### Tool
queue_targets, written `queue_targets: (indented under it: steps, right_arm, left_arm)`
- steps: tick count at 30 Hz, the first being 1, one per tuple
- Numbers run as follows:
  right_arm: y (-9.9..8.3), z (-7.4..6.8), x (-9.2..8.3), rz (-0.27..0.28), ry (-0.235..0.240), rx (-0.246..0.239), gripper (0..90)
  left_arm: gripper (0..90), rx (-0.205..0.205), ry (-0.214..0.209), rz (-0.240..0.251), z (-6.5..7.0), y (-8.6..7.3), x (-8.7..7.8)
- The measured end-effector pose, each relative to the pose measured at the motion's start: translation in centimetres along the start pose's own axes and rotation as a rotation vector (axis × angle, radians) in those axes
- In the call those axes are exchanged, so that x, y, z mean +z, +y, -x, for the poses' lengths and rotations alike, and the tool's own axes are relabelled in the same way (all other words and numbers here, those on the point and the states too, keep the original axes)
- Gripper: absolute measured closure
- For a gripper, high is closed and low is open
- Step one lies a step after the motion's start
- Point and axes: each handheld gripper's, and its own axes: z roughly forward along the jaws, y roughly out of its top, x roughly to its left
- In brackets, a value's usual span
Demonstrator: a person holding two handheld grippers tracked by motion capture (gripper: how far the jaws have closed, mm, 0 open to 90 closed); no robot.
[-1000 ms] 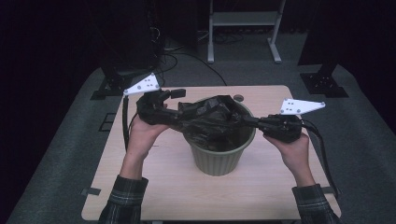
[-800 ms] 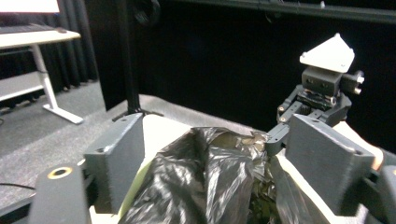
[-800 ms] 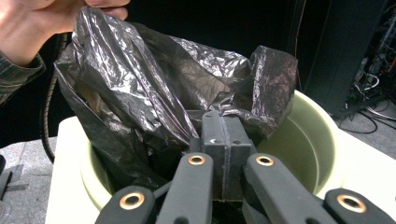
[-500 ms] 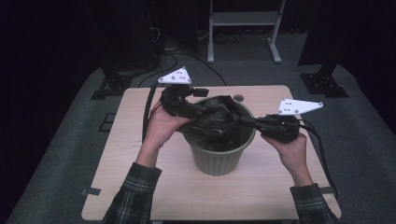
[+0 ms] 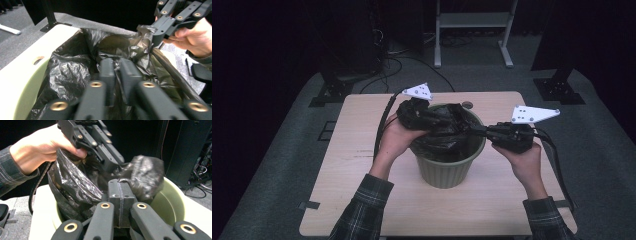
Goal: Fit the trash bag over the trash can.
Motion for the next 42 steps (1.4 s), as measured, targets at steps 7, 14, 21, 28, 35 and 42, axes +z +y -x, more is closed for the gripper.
queue_targets:
  steps: [7,14,21,28,35,42]
  right_arm:
    - [-0.6,0.8,-1.0,-0.009,-0.04,0.014,90.0]
    - [-1.1,1.9,-3.9,0.007,-0.111,0.033,90.0]
    - [-3.1,2.7,-6.5,-0.027,-0.18,0.068,90.0]
    - [-4.7,3.1,-7.1,-0.029,-0.178,0.109,72.2]
    - [-0.6,3.1,-6.5,0.04,-0.178,0.067,62.0]
    - [0.8,4.6,-1.0,-0.055,-0.135,0.052,50.3]
  left_arm:
    - [89.6,-0.068,0.046,0.11,-1.0,-1.5,-3.5]
    - [89.6,-0.141,0.079,0.214,-1.8,-4.4,-7.7]
    - [89.6,-0.194,0.114,0.265,-2.0,-7.9,-10.2]
    - [89.5,-0.165,0.082,0.269,-0.9,-9.7,-9.5]
    - [89.4,-0.15,0.057,0.26,-0.2,-9.5,-8.8]
    - [89.5,-0.138,0.048,0.267,0.0,-9.5,-8.7]
